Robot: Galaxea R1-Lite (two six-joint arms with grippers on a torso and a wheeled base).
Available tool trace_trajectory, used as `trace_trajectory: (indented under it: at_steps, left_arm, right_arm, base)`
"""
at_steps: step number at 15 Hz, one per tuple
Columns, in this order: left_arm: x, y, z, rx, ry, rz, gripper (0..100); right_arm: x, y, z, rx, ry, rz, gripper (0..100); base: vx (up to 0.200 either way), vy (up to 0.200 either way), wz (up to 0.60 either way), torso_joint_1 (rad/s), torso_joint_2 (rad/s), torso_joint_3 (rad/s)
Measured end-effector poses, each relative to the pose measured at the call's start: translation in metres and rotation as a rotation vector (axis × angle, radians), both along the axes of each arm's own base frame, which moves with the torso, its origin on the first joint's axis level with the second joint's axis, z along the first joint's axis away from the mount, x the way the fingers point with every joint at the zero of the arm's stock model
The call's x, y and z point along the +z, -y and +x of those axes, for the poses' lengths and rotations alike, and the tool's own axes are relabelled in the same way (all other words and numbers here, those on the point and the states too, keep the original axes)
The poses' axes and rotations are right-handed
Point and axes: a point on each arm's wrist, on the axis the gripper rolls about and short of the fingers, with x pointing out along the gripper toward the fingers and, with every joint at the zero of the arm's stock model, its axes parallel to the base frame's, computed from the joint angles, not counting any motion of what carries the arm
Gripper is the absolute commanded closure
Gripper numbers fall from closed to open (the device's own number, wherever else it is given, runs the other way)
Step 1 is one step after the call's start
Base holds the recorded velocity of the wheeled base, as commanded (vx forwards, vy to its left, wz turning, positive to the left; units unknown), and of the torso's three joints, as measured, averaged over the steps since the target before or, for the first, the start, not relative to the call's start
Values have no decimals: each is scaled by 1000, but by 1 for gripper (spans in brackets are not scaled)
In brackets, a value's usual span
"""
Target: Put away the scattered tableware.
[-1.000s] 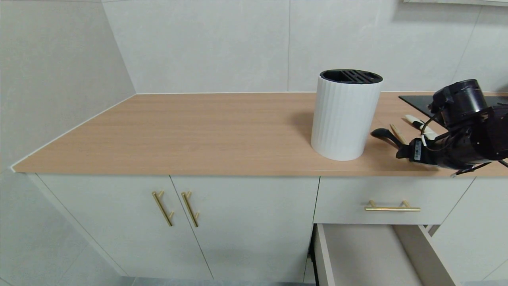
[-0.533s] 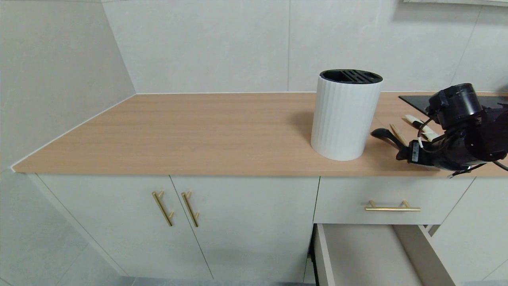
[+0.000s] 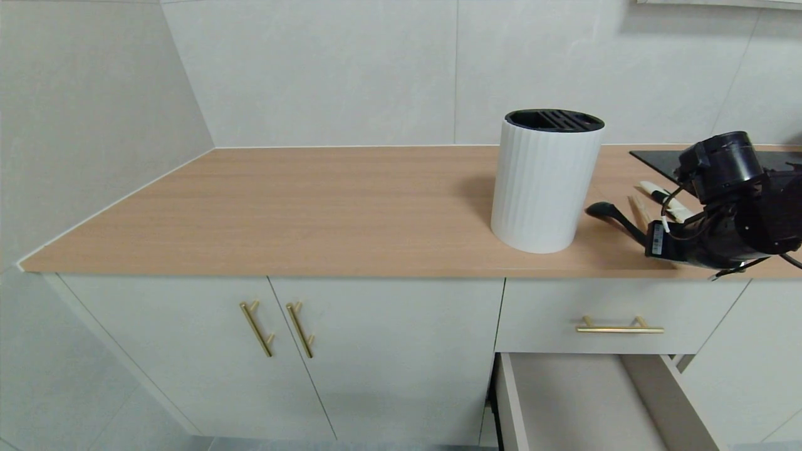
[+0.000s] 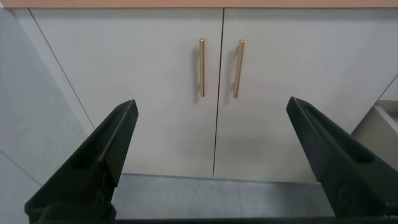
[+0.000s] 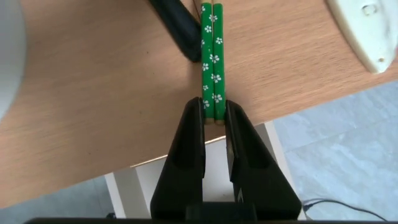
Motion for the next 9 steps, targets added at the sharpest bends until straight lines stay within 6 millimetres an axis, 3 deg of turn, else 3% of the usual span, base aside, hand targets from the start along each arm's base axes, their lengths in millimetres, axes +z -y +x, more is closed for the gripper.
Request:
trace_trajectory:
  at_steps: [5, 9]
  left_arm:
    - [0, 0, 0, 0, 0, 0, 0]
    - [0, 0, 0, 0, -1, 0, 0]
  right_arm:
    - [25, 4, -21, 7, 69, 11, 100]
    - [57, 10, -64, 59, 106, 26, 100]
  base:
    - [0, 0, 0, 0, 0, 0]
    - [0, 0, 0, 0, 0, 0]
